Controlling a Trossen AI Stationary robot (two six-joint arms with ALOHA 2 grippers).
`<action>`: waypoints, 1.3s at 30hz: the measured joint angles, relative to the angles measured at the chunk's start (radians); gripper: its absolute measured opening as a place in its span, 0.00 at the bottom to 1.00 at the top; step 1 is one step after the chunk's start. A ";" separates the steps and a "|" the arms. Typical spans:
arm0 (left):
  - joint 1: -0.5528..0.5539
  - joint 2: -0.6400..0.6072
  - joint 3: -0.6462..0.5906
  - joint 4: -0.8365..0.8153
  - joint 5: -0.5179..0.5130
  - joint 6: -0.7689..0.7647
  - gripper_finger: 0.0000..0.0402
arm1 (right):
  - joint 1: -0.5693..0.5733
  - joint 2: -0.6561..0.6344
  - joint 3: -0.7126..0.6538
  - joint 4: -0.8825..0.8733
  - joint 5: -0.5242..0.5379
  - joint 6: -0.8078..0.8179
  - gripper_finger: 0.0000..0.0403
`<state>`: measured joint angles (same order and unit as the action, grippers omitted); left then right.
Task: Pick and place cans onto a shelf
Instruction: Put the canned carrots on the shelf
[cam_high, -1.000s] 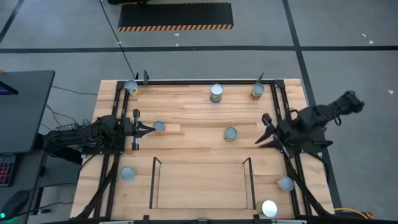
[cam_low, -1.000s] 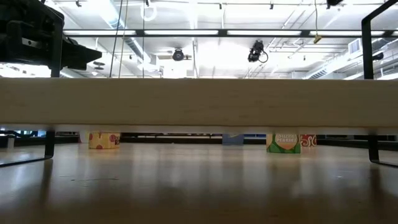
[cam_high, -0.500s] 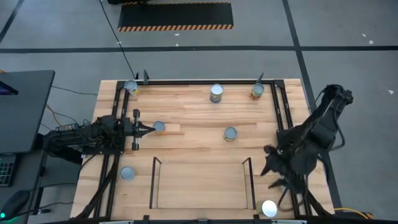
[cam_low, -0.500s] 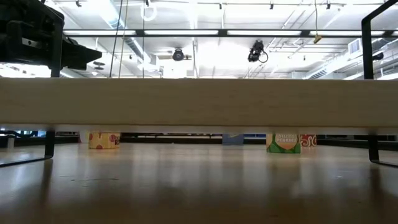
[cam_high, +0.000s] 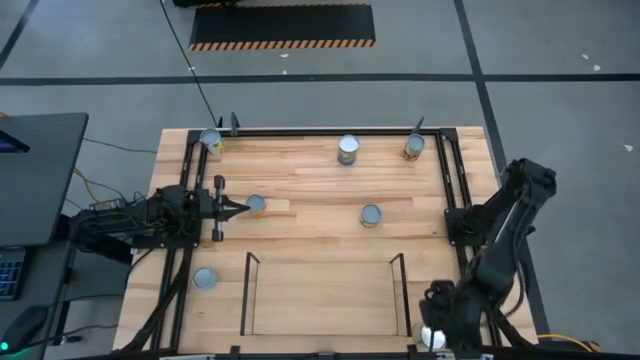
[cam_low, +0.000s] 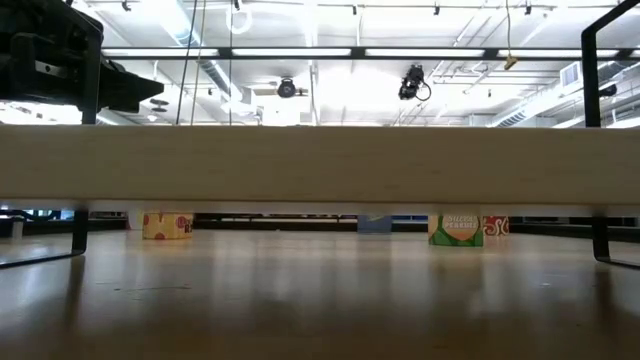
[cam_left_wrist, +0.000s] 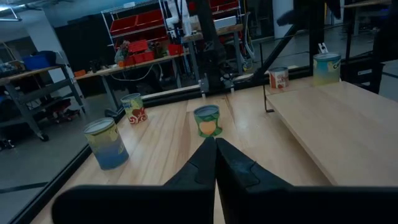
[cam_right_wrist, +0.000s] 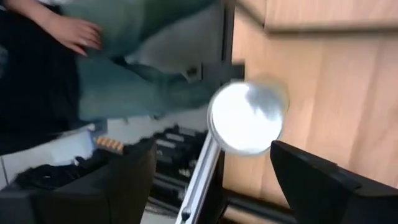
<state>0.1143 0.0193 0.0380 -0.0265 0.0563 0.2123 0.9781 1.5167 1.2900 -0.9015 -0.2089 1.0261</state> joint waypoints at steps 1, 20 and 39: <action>0.000 0.000 0.000 0.000 0.000 0.000 0.03 | 0.016 0.018 0.000 -0.001 0.000 0.016 0.79; 0.000 0.000 0.000 0.000 0.000 0.000 0.03 | 0.167 0.049 0.000 -0.029 0.277 -0.124 0.78; 0.000 0.000 0.000 0.000 0.000 0.000 0.03 | 0.157 0.053 -0.021 0.040 0.455 -0.266 0.99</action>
<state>0.1143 0.0193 0.0383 -0.0265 0.0563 0.2123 1.1346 1.5696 1.2694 -0.8612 0.2463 0.7596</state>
